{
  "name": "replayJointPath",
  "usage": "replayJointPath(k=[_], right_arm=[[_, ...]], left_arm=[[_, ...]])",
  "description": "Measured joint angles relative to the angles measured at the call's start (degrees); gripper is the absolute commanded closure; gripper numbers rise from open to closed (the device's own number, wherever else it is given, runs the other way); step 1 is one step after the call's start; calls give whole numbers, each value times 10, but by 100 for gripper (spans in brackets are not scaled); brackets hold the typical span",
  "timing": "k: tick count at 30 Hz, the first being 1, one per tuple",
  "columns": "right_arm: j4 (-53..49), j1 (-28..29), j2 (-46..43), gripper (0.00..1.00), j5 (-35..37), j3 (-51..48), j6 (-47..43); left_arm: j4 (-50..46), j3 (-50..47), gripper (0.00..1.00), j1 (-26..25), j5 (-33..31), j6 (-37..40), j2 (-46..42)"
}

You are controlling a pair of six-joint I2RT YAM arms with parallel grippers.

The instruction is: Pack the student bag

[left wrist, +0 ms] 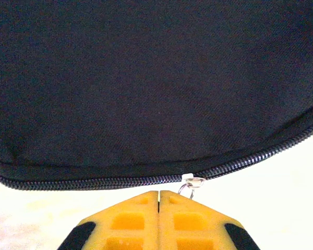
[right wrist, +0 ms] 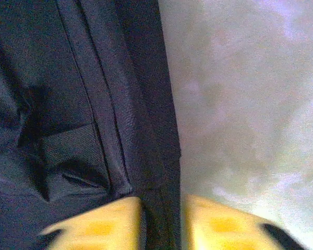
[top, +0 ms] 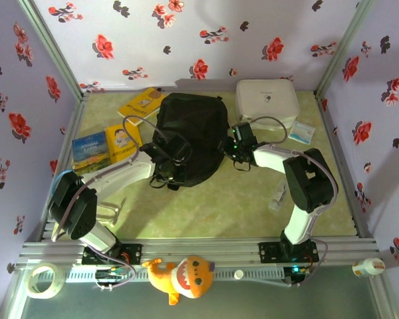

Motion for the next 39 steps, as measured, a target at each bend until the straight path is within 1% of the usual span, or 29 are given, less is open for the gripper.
replayJointPath(k=[3, 8, 10, 12, 13, 16, 18, 21, 22, 24, 25, 29, 33, 39], right_arm=[[6, -2, -17, 54, -17, -13, 19], [9, 3, -97, 39, -40, -82, 80], [9, 14, -127, 31, -42, -111, 107], [11, 33, -146, 27, -41, -133, 135], [13, 44, -153, 27, -42, -142, 148], [30, 73, -156, 30, -45, -155, 185], [49, 86, -152, 36, -48, -157, 206], [91, 94, -133, 43, -52, -158, 236], [107, 95, -125, 46, -52, -160, 245], [123, 95, -112, 59, -52, -163, 257], [128, 95, -105, 64, -52, -162, 258], [118, 94, -78, 76, -51, -148, 242], [80, 88, -70, 80, -39, -123, 206], [34, 61, -63, 81, -15, -87, 145]], left_arm=[[24, -8, 100, 0, 11, 4, -3], [78, -32, 100, 0, 39, 15, -10], [97, -45, 100, 0, 48, 23, -16], [104, -47, 100, 0, 55, 31, -17], [108, -47, 100, 0, 59, 35, -17], [122, -48, 100, 0, 66, 45, -17], [129, -49, 100, 0, 70, 49, -17], [130, -49, 100, 0, 71, 57, -17], [130, -49, 100, 0, 72, 58, -17], [130, -49, 100, 0, 71, 59, -17], [130, -49, 100, 0, 71, 59, -17], [119, -49, 100, 0, 58, 59, -19], [96, -54, 100, 0, 21, 59, -40], [92, -75, 100, 7, -22, 67, -76]])
